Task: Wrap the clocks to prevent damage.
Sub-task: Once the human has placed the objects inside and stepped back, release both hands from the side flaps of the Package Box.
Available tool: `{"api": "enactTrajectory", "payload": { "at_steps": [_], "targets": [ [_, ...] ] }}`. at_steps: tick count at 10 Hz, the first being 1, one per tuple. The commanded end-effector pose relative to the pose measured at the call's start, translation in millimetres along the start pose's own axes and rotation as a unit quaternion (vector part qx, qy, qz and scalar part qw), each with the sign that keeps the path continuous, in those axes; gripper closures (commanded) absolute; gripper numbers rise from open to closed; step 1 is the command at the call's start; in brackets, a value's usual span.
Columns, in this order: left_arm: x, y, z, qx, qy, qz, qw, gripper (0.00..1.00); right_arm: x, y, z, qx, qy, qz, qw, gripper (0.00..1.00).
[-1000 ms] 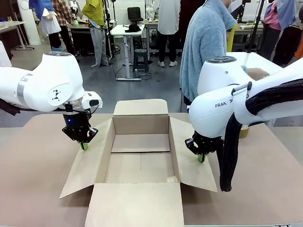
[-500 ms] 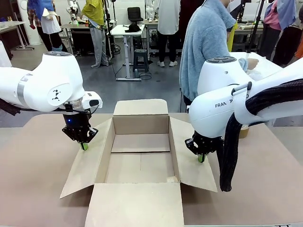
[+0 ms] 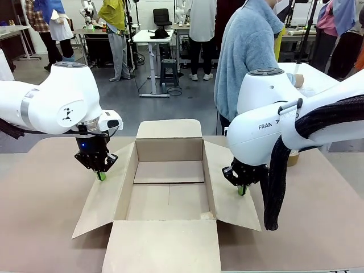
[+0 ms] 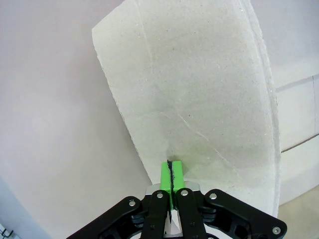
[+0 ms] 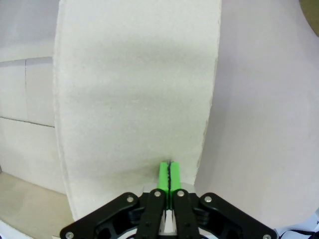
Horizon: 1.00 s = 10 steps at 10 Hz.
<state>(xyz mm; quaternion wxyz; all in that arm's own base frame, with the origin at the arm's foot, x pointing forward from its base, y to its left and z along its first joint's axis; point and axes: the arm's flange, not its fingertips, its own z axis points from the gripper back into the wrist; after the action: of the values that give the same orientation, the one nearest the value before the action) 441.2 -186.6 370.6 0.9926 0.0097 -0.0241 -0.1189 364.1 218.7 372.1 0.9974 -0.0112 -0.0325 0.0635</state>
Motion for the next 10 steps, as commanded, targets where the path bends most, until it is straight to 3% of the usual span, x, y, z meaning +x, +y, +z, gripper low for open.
{"api": "enactTrajectory", "payload": {
  "at_steps": [1,10],
  "targets": [
    [-1.4,0.5,-1.3,0.006,0.002,-0.002,1.000,1.00,-1.5,-0.2,-2.0,-0.004,0.001,-0.001,1.000,0.99],
    [-1.4,0.5,-1.3,0.006,0.002,-0.002,1.000,1.00,-1.5,-0.2,-2.0,-0.004,0.001,-0.001,1.000,0.99]
  ]
}}
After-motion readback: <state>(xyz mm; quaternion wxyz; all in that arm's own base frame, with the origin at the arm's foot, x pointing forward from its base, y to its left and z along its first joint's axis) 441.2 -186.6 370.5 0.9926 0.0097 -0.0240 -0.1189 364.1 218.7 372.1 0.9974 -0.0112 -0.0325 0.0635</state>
